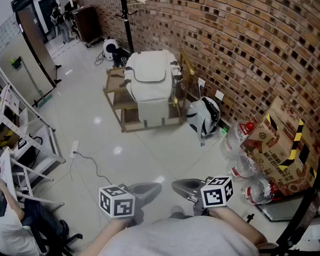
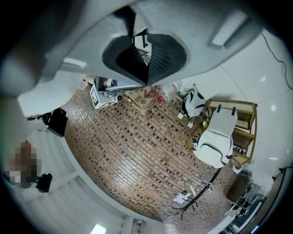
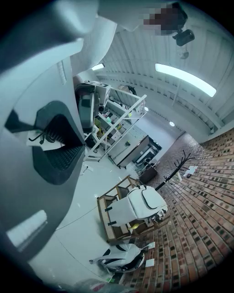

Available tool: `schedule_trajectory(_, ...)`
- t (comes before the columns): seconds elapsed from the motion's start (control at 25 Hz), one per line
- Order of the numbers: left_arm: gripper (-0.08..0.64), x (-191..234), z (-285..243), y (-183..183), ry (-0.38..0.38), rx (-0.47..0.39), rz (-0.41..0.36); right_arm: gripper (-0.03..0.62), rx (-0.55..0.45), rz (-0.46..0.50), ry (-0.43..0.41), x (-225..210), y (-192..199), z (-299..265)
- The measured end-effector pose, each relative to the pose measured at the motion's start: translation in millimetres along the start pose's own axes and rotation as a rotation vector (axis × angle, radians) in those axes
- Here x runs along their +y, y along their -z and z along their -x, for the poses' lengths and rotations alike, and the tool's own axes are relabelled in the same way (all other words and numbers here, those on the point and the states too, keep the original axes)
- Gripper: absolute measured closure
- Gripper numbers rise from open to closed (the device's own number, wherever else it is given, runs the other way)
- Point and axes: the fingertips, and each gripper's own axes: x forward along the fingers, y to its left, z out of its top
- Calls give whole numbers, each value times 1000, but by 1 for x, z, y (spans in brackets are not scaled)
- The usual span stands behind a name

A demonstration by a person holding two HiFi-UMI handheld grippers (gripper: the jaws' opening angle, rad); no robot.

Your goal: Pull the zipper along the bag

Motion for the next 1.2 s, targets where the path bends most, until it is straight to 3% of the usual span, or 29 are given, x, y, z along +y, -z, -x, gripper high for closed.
schedule_trajectory(0.4, 560, -3, -57, -54, -20, -22, -37, 595, -25, 32, -38, -39, -57, 36)
schedule_trajectory(0.8, 560, 0, -72, -78, -61, -34, -96, 595, -38, 94, -70, -47, -89, 40)
schedule_trajectory(1.2, 560, 50, -78, -97, -38, -72, -55, 595, 7, 128, -53, -76, -114, 5)
